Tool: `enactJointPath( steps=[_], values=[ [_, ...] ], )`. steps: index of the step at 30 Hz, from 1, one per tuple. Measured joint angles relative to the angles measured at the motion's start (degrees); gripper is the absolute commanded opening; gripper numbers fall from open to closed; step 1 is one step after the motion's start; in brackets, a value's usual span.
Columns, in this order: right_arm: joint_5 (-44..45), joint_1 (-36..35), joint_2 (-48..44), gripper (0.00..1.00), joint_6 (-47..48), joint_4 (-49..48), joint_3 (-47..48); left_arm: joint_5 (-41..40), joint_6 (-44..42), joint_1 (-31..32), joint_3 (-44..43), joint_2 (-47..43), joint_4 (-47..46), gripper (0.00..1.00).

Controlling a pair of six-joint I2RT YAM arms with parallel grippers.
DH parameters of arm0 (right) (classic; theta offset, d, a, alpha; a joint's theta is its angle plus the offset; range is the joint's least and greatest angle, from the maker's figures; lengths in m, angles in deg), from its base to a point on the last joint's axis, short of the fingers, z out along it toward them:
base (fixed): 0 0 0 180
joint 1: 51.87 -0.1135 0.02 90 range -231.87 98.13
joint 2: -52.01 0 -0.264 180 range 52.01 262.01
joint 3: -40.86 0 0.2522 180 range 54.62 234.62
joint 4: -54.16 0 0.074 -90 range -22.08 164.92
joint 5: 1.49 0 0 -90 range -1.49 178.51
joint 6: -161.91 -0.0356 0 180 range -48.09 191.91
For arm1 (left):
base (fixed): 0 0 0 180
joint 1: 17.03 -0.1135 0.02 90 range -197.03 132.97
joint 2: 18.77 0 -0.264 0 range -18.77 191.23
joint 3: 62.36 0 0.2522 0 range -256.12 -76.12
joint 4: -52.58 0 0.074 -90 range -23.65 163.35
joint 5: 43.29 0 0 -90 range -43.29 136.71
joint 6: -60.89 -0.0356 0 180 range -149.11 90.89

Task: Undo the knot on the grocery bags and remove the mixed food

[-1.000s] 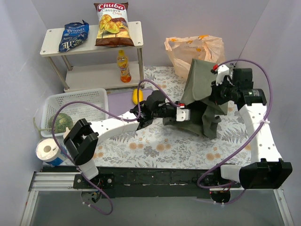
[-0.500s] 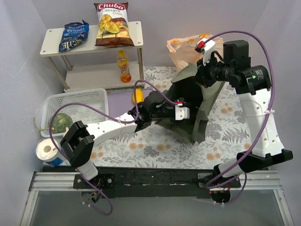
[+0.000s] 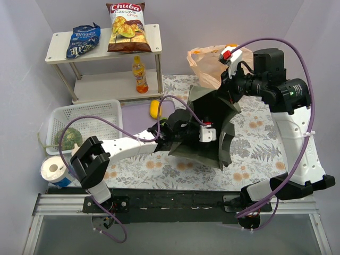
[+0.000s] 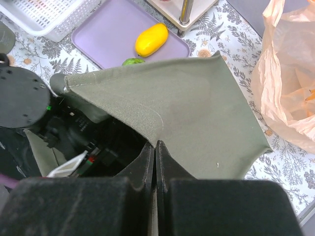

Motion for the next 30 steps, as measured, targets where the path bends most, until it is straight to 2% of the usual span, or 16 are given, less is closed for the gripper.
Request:
enactJointPath(
  steps=[5,13,14,15,20,30],
  values=[
    [-0.7,0.0,0.2,0.01,-0.5,0.1,0.7,-3.1,-2.5,0.1,-0.5,3.9,3.6,0.70],
    [-2.7,0.1,0.2,0.01,-1.0,1.3,0.9,-14.7,-5.6,0.2,-10.9,19.4,6.1,0.80],
    [-3.0,0.1,0.2,0.01,-1.1,1.4,0.9,-15.2,-5.9,0.1,-11.2,20.0,6.0,0.94],
    [-3.2,0.2,0.2,0.01,-1.1,1.5,0.9,-15.6,-6.2,0.0,-11.4,20.4,5.9,0.96],
    [-5.3,0.2,0.7,0.01,-1.7,1.7,0.9,-16.4,-9.1,0.1,-13.4,22.6,3.8,0.98],
    [-9.6,-0.3,3.4,0.01,-3.4,4.9,2.5,-14.6,-19.1,-0.6,-11.2,28.0,-10.0,0.98]
  ],
)
